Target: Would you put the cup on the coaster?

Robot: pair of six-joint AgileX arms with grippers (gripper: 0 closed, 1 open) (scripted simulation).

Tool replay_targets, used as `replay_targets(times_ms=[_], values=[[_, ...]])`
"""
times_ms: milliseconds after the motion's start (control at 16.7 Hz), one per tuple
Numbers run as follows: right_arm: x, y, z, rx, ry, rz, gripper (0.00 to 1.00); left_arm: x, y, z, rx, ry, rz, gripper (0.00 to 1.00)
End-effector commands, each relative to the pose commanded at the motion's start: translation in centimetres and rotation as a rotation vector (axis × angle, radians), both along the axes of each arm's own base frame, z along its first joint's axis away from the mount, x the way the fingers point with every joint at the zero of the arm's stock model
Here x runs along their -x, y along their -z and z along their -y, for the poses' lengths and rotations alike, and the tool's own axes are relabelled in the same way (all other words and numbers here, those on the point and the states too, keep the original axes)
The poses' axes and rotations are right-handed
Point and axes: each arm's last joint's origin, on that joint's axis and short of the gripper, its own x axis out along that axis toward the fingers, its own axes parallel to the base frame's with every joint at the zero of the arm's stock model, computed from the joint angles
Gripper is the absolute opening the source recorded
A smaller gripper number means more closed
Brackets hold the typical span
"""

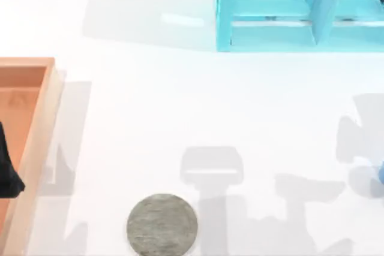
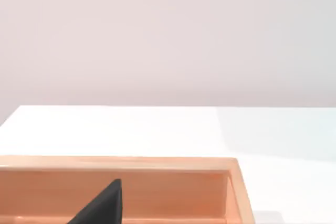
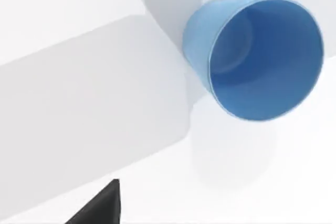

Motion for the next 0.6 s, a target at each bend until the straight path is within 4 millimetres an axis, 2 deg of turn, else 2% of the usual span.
replay_targets(times_ms=[180,300,600], values=[[-2.4,0.4,-0.3,0.038,-0.163,-0.181,1.00,0.0,0.0,0.0,0.000,0.000,0.000,1.00],[-3.6,0.2,-0.5,0.033,-0.237,-0.238,1.00,0.0,0.0,0.0,0.000,0.000,0.000,1.00],[-4.4,-0.1,-0.6,0.019,-0.283,-0.254,1.00,0.0,0.0,0.0,0.000,0.000,0.000,1.00]])
